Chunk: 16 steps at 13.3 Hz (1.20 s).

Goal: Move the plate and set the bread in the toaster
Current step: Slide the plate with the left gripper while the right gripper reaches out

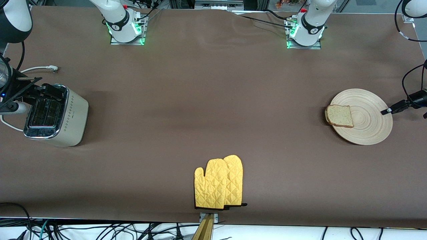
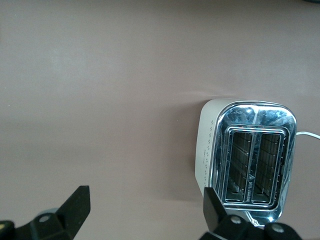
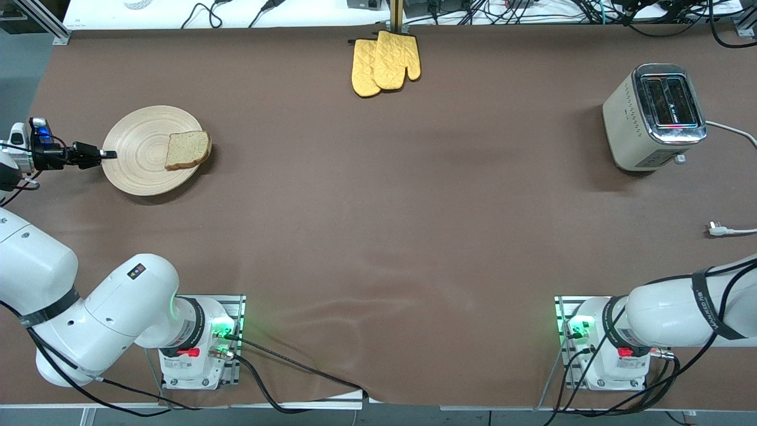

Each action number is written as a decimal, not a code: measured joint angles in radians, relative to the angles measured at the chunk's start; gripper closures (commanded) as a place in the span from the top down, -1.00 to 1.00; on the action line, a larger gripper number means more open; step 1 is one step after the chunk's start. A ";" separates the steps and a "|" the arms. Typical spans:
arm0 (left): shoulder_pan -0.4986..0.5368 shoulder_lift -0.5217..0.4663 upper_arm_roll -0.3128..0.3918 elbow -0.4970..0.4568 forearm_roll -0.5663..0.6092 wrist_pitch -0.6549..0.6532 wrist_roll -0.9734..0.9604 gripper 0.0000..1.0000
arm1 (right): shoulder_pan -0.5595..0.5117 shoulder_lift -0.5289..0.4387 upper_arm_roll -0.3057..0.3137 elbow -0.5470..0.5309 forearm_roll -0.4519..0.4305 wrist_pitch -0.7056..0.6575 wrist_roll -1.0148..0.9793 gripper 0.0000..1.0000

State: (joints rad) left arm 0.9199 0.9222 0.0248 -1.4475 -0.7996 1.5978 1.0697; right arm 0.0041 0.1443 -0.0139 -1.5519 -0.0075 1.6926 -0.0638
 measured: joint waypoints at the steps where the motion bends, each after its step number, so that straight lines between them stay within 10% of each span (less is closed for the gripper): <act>1: 0.000 0.000 0.000 0.000 0.000 -0.004 -0.013 -1.00 | 0.000 0.000 0.000 0.000 0.000 0.000 0.000 1.00; 12: -0.153 0.003 -0.178 -0.026 0.000 -0.103 -0.098 -1.00 | -0.002 0.002 0.000 0.000 0.000 0.000 0.000 1.00; 16: -0.228 -0.011 -0.246 -0.154 -0.130 0.057 -0.100 -1.00 | -0.002 0.002 0.000 0.001 0.000 0.000 0.000 1.00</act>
State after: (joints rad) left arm 0.6915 0.9107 -0.2214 -1.6013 -0.9295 1.6548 0.9700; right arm 0.0017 0.1465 -0.0142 -1.5506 -0.0075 1.6927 -0.0638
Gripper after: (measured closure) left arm 0.912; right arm 0.000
